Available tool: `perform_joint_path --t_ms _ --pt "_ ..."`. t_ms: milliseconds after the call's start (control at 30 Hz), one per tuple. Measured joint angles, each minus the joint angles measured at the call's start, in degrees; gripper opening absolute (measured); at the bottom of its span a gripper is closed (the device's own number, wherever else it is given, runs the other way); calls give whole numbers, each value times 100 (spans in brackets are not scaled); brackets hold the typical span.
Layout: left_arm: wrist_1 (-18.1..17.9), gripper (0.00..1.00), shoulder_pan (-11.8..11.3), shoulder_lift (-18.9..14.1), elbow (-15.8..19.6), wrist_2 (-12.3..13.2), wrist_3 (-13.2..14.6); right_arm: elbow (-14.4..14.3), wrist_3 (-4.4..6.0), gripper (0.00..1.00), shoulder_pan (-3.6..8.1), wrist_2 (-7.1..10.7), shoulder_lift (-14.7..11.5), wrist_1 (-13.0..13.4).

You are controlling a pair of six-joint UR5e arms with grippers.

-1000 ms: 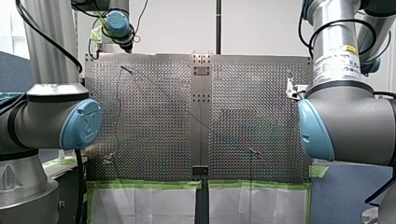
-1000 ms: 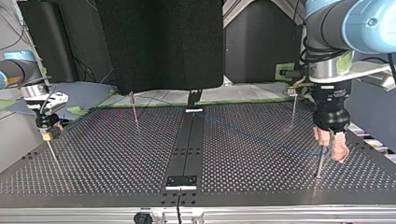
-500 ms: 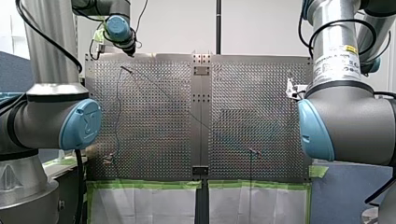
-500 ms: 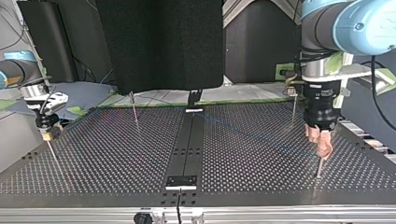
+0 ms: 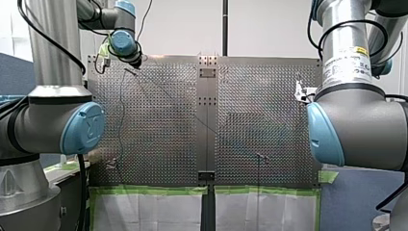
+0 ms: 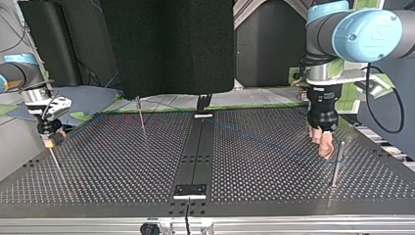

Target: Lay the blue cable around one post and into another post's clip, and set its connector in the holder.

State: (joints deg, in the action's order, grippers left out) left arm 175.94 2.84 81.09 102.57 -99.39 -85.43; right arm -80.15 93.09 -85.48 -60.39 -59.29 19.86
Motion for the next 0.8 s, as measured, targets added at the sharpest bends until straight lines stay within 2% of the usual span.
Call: perform_joint_path --t_ms 233,500,667,800 --pt "-41 100 -18 -7 36 -74 -231 2 0 99 0 0 0 -15" --pt "-286 100 -106 -57 101 -136 -550 2 0 99 0 0 0 -18" --pt "-293 100 -164 -119 68 -230 -526 2 0 99 0 0 0 -17" --pt "-154 100 -211 -137 -75 -382 -351 3 0 99 0 0 0 -17"
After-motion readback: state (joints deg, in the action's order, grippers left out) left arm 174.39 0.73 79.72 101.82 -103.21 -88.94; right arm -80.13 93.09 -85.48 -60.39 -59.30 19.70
